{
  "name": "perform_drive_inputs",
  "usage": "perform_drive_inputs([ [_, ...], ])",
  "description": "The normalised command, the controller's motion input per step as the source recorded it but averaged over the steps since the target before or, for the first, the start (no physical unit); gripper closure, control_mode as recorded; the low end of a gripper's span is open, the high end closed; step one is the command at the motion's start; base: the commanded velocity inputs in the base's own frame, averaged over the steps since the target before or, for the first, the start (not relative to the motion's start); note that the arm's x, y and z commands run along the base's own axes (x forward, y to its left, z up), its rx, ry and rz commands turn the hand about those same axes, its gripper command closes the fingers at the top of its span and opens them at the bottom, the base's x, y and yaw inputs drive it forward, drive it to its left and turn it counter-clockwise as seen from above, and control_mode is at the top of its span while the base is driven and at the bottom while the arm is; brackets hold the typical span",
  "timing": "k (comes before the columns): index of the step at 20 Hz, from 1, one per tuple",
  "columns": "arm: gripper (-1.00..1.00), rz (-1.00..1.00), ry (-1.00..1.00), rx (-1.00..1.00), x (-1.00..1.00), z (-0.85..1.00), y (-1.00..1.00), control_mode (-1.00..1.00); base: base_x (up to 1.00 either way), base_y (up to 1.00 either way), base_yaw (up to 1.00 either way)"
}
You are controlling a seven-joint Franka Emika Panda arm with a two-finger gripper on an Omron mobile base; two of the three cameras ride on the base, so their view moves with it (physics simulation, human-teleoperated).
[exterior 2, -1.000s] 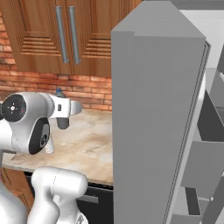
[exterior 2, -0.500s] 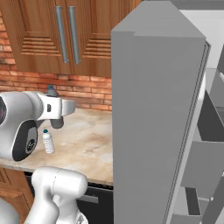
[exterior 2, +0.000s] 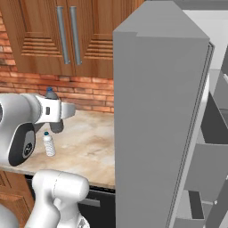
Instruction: Take the bottled waters from the counter and place them in the freezer to freeze. Close the freezer door after placing the bottles.
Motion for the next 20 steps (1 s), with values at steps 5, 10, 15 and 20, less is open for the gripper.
perform_drive_inputs([
  [5,1.00,0.00,0.00,0.00,0.00,0.00,0.00,-1.00,0.00,0.00,0.00],
  [10,1.00,0.00,0.00,0.00,-0.19,0.00,0.00,1.00,-0.30,0.01,0.00],
  [15,1.00,0.00,0.00,0.00,0.00,0.00,0.00,1.00,-0.85,0.09,-0.01],
  [20,1.00,0.00,0.00,0.00,0.00,0.00,0.00,1.00,-0.91,0.00,-0.03],
])
